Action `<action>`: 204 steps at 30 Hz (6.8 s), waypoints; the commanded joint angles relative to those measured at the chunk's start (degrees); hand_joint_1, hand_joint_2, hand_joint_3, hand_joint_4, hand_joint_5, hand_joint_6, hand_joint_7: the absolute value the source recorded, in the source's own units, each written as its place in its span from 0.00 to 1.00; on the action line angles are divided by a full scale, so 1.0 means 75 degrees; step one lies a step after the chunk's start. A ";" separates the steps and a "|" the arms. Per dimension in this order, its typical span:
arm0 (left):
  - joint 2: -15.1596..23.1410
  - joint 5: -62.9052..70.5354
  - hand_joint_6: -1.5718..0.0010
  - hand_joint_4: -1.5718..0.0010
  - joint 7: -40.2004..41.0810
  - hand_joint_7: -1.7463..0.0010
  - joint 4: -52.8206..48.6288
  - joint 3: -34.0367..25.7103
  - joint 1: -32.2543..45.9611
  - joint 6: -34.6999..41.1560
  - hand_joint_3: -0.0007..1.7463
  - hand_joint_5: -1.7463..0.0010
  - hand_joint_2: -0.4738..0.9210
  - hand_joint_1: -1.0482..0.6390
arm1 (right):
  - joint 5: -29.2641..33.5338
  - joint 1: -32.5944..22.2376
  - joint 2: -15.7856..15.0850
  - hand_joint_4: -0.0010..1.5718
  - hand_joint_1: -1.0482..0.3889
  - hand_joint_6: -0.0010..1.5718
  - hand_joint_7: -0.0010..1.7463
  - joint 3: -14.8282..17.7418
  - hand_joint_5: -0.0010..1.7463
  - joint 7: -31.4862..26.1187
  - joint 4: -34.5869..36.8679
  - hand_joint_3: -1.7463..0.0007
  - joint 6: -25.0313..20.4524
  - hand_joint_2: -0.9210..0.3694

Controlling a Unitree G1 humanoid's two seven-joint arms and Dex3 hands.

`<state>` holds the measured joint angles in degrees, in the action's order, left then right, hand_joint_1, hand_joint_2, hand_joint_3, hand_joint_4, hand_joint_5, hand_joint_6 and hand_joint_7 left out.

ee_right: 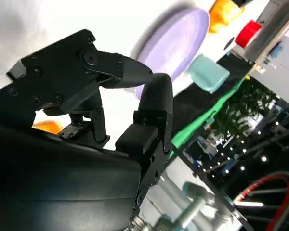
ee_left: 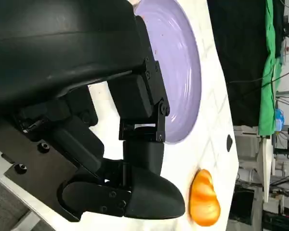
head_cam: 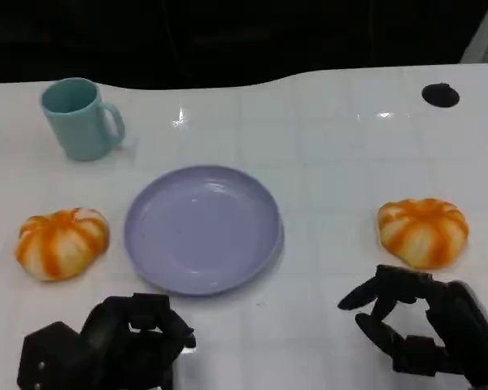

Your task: Grasp the bread from the table and place it into the plate.

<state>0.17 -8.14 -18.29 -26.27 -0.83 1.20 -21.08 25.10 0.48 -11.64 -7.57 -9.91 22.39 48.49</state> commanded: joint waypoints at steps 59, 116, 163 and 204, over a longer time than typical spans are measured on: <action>0.0042 0.0065 0.11 0.00 0.0073 0.52 -0.0086 -0.0073 -0.0047 -0.0180 0.36 0.30 0.75 0.00 | 0.4092 0.1863 -0.1807 0.03 0.56 0.22 0.00 -0.1474 0.22 0.0643 -0.1454 1.00 -0.6185 0.13; 0.0004 0.0109 0.12 0.00 0.0206 0.51 0.0225 0.0001 0.0143 -0.0038 0.36 0.30 0.75 0.00 | 0.3381 0.5175 -0.0991 0.56 0.50 0.65 0.40 -0.3463 1.00 -0.3902 0.5641 1.00 -0.4637 0.06; -0.0032 0.0194 0.10 0.00 0.0274 0.53 0.0194 0.0086 0.0104 0.0062 0.34 0.31 0.75 0.00 | 0.3079 0.6325 0.1288 0.62 0.60 0.49 0.94 -0.3546 1.00 -0.3919 0.4393 0.41 -0.3248 0.45; -0.0081 0.0402 0.10 0.00 0.0326 0.57 0.0265 0.0196 0.0154 -0.0010 0.33 0.29 0.77 0.00 | 0.2556 0.5921 0.1185 0.15 0.35 0.20 0.00 -0.3716 0.07 0.0329 0.2681 1.00 -0.4467 0.01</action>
<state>-0.99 -5.50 -16.70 -24.50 0.84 2.14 -21.12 45.57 46.59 -0.66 -36.67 -8.50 46.11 14.36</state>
